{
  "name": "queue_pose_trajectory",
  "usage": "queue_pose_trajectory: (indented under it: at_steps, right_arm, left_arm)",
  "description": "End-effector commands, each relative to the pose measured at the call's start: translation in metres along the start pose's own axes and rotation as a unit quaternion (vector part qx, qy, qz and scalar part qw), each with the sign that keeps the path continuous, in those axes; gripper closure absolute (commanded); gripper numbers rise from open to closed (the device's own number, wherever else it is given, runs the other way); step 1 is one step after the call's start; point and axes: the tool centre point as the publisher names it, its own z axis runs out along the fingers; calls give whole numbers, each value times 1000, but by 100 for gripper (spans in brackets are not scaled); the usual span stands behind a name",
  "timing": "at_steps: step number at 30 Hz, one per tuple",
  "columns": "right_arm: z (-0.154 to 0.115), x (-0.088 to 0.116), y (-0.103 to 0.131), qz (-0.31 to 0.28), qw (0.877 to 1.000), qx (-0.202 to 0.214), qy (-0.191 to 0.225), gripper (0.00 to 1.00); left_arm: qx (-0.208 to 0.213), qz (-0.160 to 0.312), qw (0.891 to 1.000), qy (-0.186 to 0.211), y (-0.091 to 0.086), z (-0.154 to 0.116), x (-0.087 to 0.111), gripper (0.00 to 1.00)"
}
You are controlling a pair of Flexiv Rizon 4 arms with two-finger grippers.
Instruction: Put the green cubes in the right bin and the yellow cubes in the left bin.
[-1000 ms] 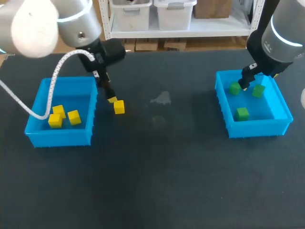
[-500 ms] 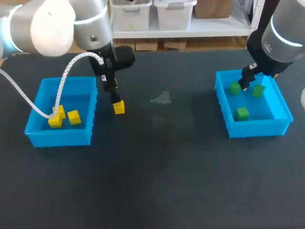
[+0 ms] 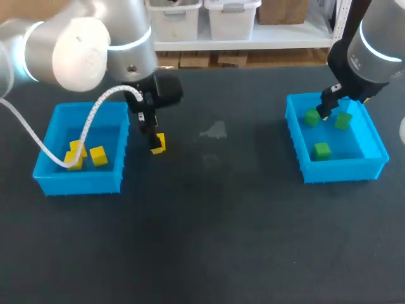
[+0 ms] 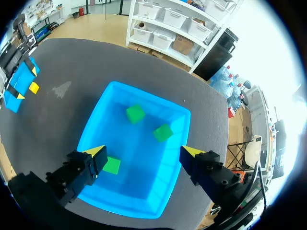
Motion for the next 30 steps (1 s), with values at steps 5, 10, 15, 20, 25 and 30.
queue_pose_trajectory:
  at_steps: [5, 10, 15, 20, 25, 30]
  right_arm:
    - [0, 1, 0, 1, 1000, 1, -2, 0]
    - [0, 1, 0, 1, 1000, 1, -2, 0]
    - [0, 1, 0, 1, 1000, 1, -2, 0]
    - [0, 1, 0, 1, 1000, 1, -2, 0]
    - [0, 1, 0, 1, 1000, 1, -2, 0]
    - [0, 1, 0, 1, 1000, 1, -2, 0]
  left_arm:
    - [-21, 1, 1000, 9, 1, 14, -1, 0]
    - [-27, -7, 1000, 5, 5, 20, -3, 100]
    - [-26, 0, 1000, 5, 3, 23, -4, 100]
    - [-32, -6, 999, 2, 5, 22, -4, 100]
    - [-40, -40, 998, -16, 12, 9, -4, 100]
    - [-53, -85, 994, -41, 20, -11, 1, 100]
